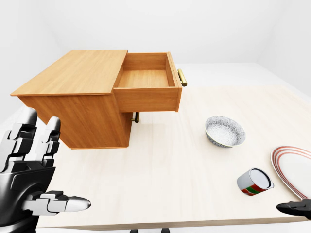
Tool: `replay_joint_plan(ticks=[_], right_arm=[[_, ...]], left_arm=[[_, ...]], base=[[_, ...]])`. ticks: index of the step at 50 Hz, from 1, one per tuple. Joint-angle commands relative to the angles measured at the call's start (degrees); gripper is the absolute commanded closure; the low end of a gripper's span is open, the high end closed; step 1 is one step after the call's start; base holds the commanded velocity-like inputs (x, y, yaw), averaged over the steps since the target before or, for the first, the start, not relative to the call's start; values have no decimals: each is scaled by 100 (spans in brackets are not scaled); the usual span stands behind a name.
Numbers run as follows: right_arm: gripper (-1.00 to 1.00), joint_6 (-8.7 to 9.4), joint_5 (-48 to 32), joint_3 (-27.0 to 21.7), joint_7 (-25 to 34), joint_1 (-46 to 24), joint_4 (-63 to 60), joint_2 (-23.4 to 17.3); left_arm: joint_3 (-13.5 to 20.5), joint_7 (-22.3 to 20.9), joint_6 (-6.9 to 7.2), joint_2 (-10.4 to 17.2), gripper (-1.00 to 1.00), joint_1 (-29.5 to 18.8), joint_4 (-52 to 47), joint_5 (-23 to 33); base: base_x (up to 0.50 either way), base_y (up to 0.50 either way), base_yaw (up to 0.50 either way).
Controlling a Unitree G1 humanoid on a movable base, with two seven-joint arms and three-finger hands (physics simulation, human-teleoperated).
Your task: Put the ketchup in the top drawer of the cabinet.
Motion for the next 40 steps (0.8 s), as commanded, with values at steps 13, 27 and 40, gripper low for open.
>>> replay_joint_plan(ticks=[13,27,40], right_arm=[[-100,0,-235,543,0,-63,526,-81],[-100,0,-384,680,0,-132,669,-160],[-100,0,-380,1190,0,-346,917,-291]], left_arm=[[-36,35,0,20,-100,-12,41,15],[-152,89,0,64,-100,14,126,85],[-105,95,0,76,-100,7,87,36]], base=[[0,0,0],[0,0,0],[0,0,0]])
